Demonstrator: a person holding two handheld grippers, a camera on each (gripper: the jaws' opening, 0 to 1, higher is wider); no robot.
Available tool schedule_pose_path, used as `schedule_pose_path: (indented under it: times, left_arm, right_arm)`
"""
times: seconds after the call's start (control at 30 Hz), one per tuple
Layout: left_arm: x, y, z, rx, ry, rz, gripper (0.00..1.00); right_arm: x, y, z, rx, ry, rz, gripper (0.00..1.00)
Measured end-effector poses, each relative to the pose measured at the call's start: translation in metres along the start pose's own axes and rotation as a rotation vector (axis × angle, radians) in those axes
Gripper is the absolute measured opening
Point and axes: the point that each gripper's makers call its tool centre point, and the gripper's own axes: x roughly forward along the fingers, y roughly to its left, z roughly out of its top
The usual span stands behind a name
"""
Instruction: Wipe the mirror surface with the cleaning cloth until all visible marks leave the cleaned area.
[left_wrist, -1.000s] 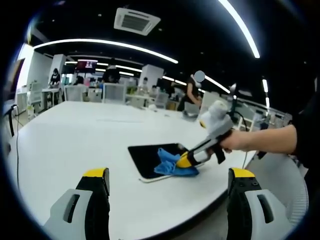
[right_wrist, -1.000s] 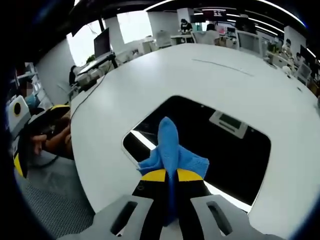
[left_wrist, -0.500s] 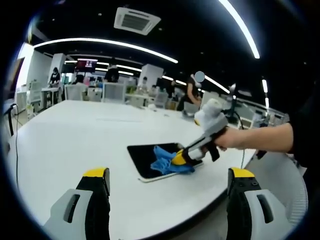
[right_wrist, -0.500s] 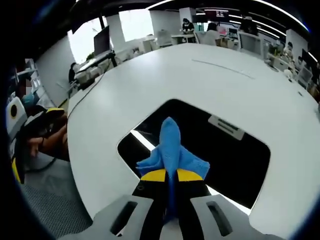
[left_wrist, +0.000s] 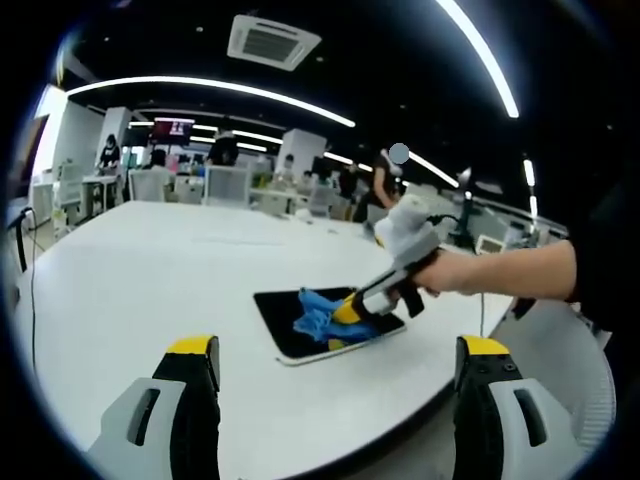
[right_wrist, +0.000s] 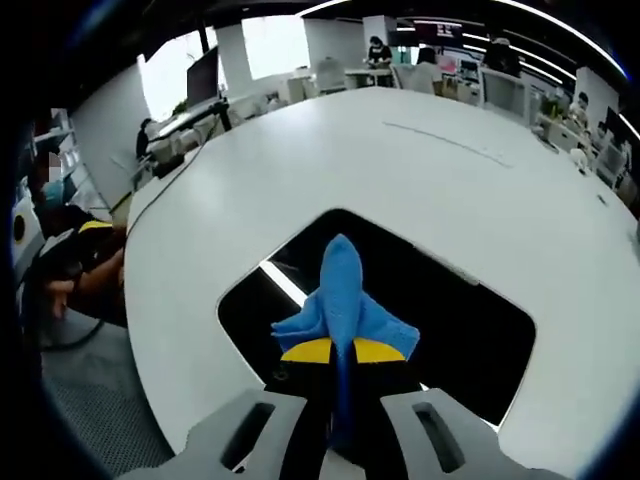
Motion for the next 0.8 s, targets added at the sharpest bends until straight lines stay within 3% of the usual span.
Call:
schedule_pose_path:
  times: [0.8]
  left_arm:
    - [0.001,0.000,0.000,0.002,-0.001,-0.001,0.98]
  right_arm:
    - [0.014,-0.028,0.020,-0.002,-0.017,-0.023,0.00]
